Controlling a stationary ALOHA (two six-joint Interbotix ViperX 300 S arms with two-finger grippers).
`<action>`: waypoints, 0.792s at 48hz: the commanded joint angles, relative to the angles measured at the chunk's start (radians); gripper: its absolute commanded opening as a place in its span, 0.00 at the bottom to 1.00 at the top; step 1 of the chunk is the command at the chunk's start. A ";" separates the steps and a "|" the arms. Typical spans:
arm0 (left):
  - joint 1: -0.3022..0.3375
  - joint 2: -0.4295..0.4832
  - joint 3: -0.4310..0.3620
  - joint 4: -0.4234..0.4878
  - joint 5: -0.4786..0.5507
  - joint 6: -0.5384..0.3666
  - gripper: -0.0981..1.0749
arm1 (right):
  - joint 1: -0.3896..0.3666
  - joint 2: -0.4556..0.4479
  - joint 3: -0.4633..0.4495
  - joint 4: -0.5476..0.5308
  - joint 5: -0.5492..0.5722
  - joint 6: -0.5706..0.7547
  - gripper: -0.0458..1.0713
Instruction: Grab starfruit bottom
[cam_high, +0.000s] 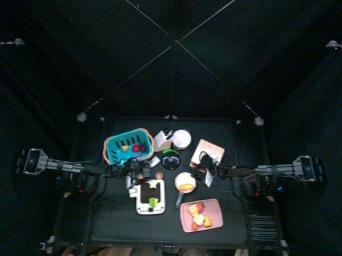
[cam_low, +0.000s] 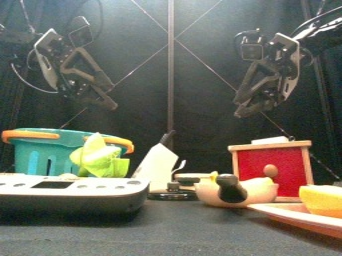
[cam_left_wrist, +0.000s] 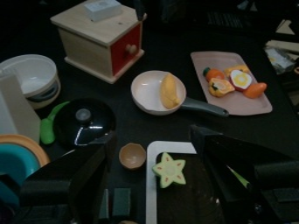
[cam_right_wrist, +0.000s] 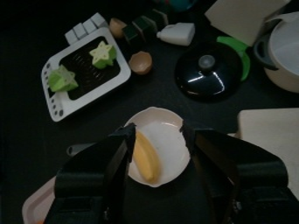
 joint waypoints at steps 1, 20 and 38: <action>-0.015 0.026 -0.021 0.011 -0.015 0.002 0.93 | 0.034 0.014 -0.034 0.000 -0.012 0.000 0.79; -0.043 0.060 -0.017 0.066 0.107 -0.002 0.93 | 0.074 0.225 -0.129 -0.014 -0.058 -0.009 0.79; -0.067 0.224 -0.086 0.084 0.120 -0.003 0.94 | 0.089 0.244 -0.133 0.006 -0.054 0.000 0.79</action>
